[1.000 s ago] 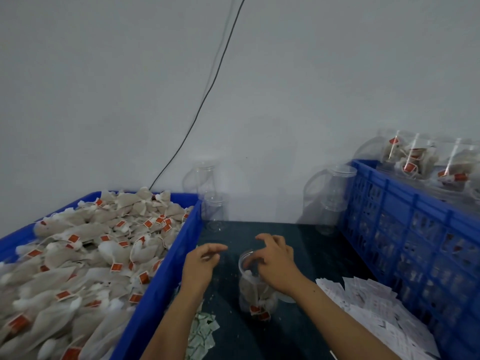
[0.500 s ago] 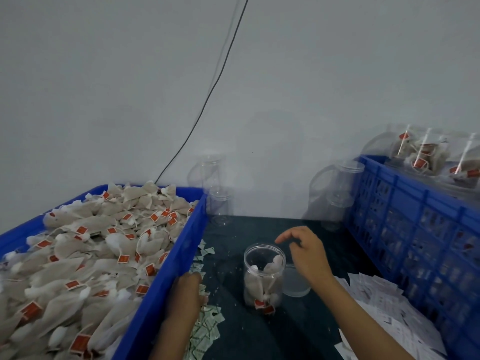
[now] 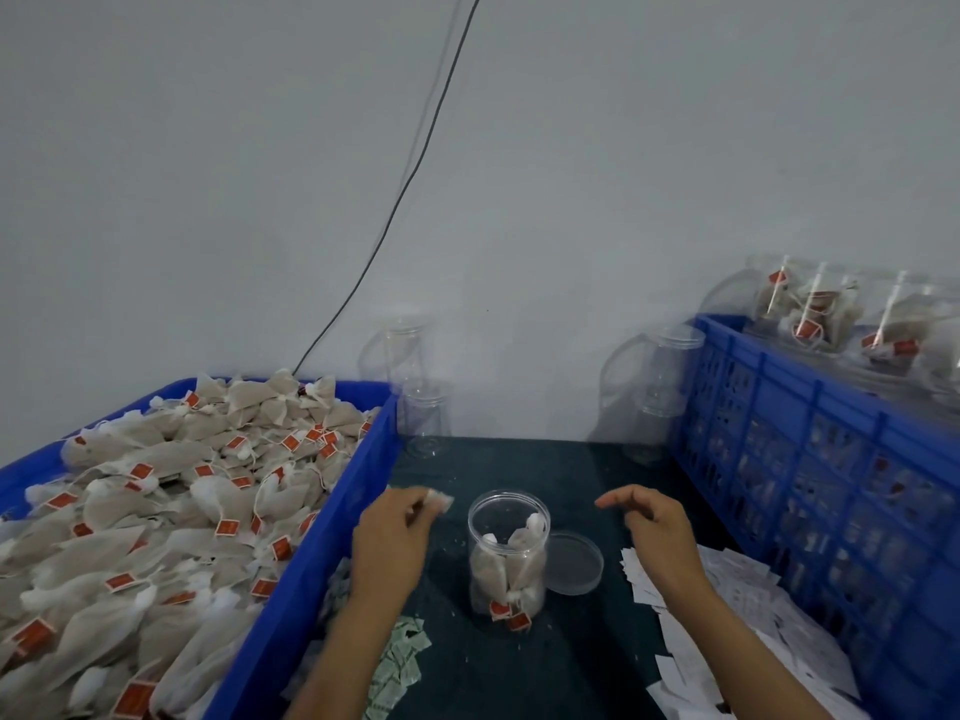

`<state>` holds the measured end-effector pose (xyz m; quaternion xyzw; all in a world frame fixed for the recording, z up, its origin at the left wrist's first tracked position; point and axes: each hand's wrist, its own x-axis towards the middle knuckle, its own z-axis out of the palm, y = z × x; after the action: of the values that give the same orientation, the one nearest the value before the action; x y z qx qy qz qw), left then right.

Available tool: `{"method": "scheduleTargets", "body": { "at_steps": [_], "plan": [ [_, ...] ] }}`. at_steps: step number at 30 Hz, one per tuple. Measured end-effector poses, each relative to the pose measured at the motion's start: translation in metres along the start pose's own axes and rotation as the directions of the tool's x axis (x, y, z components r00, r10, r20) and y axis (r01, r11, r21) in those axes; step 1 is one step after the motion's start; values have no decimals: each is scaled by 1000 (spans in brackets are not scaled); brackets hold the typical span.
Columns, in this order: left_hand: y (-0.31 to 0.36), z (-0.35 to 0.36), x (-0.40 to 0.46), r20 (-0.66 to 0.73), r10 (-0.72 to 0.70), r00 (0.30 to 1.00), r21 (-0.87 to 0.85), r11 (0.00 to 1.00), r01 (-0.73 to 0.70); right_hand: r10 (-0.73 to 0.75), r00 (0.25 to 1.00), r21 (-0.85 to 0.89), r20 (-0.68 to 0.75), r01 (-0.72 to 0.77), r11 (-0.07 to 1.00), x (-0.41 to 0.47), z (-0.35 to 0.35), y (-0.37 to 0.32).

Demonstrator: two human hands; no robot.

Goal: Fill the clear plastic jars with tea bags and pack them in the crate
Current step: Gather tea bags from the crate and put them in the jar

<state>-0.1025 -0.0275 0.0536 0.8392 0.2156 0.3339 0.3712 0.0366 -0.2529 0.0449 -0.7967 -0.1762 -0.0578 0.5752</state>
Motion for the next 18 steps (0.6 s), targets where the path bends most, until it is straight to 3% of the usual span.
{"method": "scheduleTargets", "body": {
  "at_steps": [4,9,11,14,18],
  "plan": [
    [39,14,9,102,190,976,13,981,-193,53,998,22,-40,-52,998,4,-18,7],
    [41,33,9,185,134,973,162,973,-165,138,990,-95,-5,-137,986,9,-36,29],
    [36,36,10,189,120,975,56,990,-133,155,988,-223,17,-147,964,12,-42,39],
    [28,38,8,205,58,977,-262,965,-2,163,978,-454,127,-89,887,18,-46,51],
    [11,46,-7,278,1,961,-455,881,131,244,932,-759,269,50,649,12,-32,61]
  ]
}}
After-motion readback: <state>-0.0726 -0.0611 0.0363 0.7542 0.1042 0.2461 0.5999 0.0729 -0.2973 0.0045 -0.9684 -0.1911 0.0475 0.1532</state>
